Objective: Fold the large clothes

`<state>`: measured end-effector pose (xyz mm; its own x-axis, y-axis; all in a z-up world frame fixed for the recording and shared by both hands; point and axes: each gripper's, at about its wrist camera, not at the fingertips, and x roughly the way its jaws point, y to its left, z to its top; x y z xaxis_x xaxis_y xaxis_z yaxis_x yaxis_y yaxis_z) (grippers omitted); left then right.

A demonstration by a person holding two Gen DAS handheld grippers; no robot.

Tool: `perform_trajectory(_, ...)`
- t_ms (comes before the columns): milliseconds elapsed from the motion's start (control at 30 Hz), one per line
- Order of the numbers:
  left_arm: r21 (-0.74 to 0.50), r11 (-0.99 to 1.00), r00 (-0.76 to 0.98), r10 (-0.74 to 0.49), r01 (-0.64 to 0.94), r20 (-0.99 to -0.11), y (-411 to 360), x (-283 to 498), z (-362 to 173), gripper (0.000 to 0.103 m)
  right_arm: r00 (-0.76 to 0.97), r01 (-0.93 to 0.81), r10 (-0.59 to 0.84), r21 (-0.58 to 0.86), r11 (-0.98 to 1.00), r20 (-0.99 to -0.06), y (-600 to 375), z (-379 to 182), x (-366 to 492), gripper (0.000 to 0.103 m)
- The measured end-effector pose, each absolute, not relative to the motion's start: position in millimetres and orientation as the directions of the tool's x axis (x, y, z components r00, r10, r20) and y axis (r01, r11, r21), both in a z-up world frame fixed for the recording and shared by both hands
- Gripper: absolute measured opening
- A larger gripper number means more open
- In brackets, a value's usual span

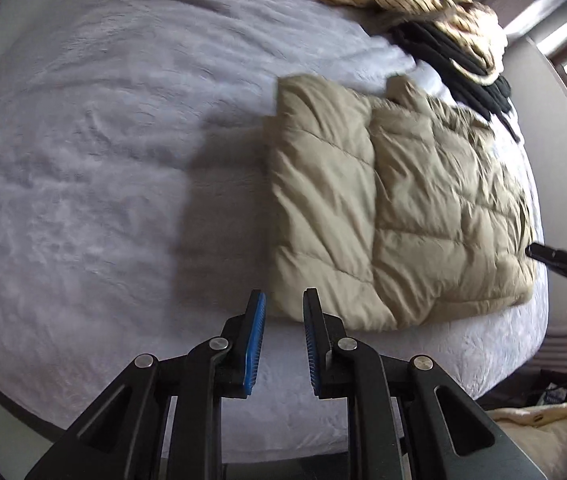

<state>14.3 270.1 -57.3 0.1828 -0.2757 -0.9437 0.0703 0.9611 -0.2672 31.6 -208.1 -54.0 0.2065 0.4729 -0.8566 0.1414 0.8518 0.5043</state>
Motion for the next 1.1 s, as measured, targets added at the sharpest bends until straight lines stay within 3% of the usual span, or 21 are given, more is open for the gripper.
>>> perform_trajectory(200,-0.311,0.941,0.252,-0.335,0.131,-0.908,228.3,53.9,-73.5,0.020,0.226,0.160,0.446,0.485,0.860,-0.866,-179.4,-68.6,71.1,0.030)
perform_trajectory(367,-0.215,0.975,0.204,-0.222,0.056,-0.954,203.7,83.8,-141.4,0.020,0.178,0.168,0.344,0.373,0.913,-0.922,-167.7,-90.7,85.7,0.030)
perform_trajectory(500,-0.195,0.980,0.175,-0.199,0.041,-0.964,205.3,84.7,-172.8,0.020,0.182,0.260,0.376,0.413,0.873,-0.909,-184.2,-121.6,83.7,0.023)
perform_trajectory(567,-0.168,0.984,0.176,-0.176,0.062,-0.968,198.3,87.1,-173.3,0.020,0.181,0.262,0.357,0.395,0.881,-0.916,-184.3,-132.0,85.2,0.017)
perform_trajectory(933,-0.157,0.988,0.198,-0.155,0.007,-0.968,214.5,92.0,-130.8,0.020,0.149,0.272,0.293,0.324,0.906,-0.944,-186.3,-134.4,86.1,0.018)
perform_trajectory(967,-0.159,0.987,0.197,-0.157,0.007,-0.968,218.5,91.5,-128.0,0.034,0.146,0.273,0.282,0.312,0.910,-0.948,-181.0,-135.0,88.2,0.019)
perform_trajectory(1000,-0.160,0.987,0.199,-0.158,0.005,-0.967,221.6,91.0,-126.3,0.073,0.143,0.271,0.272,0.302,0.914,-0.952,-178.2,-134.4,88.9,0.020)
perform_trajectory(1033,-0.150,0.989,0.218,-0.146,-0.003,-0.965,225.4,90.5,-122.8,0.086,0.140,0.269,0.257,0.287,0.919,-0.956,-174.9,-134.0,90.0,0.020)
perform_trajectory(1100,-0.149,0.989,0.246,-0.150,0.020,-0.958,228.7,90.1,-116.7,0.088,0.133,0.269,0.227,0.255,0.929,-0.965,-169.7,-131.4,90.9,0.021)
